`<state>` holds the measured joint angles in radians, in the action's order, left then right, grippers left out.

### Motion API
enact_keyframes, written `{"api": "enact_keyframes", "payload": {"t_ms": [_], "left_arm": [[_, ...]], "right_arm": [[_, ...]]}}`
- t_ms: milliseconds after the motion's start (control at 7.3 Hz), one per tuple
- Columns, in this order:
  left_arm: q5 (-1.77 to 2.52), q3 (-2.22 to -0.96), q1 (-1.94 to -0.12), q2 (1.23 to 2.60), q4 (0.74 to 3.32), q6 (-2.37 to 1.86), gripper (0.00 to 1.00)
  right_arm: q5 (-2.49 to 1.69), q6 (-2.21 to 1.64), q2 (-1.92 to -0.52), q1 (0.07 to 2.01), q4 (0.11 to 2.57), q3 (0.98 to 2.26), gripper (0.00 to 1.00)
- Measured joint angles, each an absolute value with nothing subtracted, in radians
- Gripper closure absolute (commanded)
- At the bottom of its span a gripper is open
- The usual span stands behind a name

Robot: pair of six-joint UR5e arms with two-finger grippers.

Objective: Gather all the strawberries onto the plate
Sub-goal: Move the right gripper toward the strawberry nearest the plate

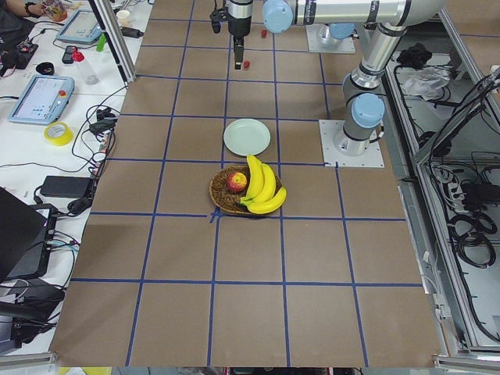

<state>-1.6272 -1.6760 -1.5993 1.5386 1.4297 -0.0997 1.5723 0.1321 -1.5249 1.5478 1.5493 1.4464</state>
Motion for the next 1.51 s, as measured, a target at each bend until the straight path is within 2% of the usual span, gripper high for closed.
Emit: {"api": "enact_keyframes", "payload": {"t_ms": [822, 1507], "left_arm": [[-1.627, -1.677, -1.6, 1.54, 1.43, -0.1, 0.0], [-1.625, -1.678, -1.606, 1.542, 1.429, -0.1, 0.0]], "right_arm": [[1.57, 0.136, -1.52, 1.548, 1.556, 1.446, 0.0], [1.577, 0.136, -1.481, 1.494, 1.556, 1.397, 0.0]]}}
